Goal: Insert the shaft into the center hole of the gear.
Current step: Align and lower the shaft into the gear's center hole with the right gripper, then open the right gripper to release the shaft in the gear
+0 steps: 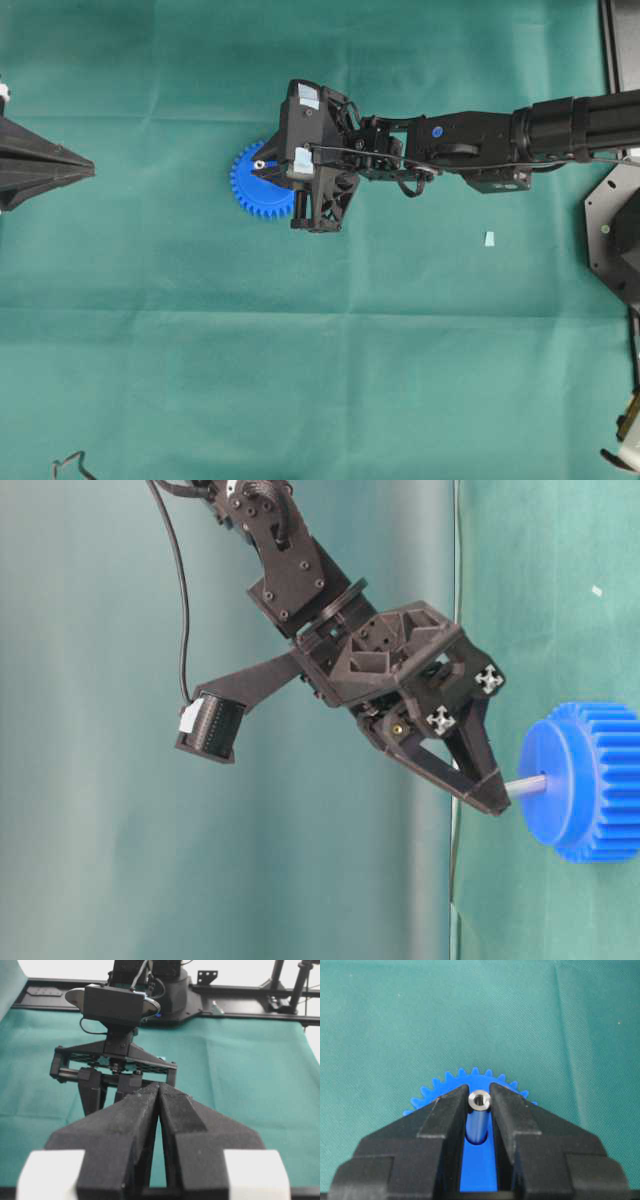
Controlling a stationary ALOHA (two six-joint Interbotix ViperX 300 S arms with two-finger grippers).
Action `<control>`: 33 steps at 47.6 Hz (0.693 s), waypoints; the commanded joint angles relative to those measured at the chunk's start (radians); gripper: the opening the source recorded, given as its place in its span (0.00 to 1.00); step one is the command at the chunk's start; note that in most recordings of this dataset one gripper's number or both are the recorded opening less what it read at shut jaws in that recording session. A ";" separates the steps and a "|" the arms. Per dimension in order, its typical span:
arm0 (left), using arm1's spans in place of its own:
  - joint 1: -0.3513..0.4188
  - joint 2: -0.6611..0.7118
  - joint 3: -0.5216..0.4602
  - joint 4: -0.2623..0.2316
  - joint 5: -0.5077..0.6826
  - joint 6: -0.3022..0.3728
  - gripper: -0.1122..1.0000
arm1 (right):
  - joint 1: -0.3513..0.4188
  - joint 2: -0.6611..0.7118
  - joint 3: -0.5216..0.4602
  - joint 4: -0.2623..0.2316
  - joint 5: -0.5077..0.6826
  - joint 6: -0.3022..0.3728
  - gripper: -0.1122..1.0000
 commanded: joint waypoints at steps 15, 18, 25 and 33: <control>0.000 0.009 -0.028 0.002 -0.005 0.000 0.10 | 0.000 0.005 -0.005 0.003 0.087 0.000 0.26; 0.000 0.009 -0.029 0.003 -0.005 0.000 0.10 | -0.002 0.008 -0.005 0.002 0.086 0.000 0.26; 0.000 0.009 -0.029 0.002 -0.005 0.000 0.10 | -0.002 0.014 -0.006 0.003 0.080 0.000 0.26; 0.000 0.009 -0.029 0.002 -0.005 0.000 0.10 | 0.000 0.014 -0.011 0.003 0.078 0.000 0.26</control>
